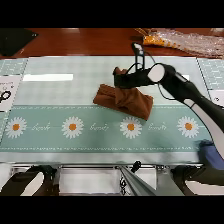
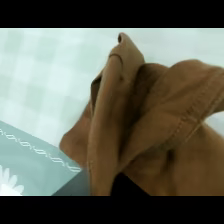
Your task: Fold the shirts.
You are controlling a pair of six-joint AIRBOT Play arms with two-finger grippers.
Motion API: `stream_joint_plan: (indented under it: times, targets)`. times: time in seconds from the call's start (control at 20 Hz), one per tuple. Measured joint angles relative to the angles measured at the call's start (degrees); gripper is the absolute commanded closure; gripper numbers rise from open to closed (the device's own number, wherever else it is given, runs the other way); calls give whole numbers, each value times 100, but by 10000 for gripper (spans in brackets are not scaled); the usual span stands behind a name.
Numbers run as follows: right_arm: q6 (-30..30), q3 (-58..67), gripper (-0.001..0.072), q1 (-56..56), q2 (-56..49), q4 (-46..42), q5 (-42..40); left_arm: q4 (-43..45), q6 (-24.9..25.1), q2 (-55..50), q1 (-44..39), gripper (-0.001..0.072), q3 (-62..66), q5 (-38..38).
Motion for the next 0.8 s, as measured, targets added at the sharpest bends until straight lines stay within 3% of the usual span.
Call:
stream_joint_plan:
  times: [0.05,0.15,0.35,0.5,0.65,0.8]
  targets:
    - [2,-2,453,96,-107,94,-116,0,0,22,22,693,0,-136]
    - [9,0,349,247,-269,323,-402,2,-22,55,48,693,0,-310]
    - [20,13,333,315,-382,748,-933,2,-42,72,76,694,0,-474]
    - [9,26,334,90,-188,796,-857,4,-42,79,76,693,0,-531]
    - [-7,28,336,-413,278,52,-13,96,-42,79,79,693,0,-566]
    - [31,-13,334,-1141,758,-1624,1532,332,-42,76,79,693,0,-568]
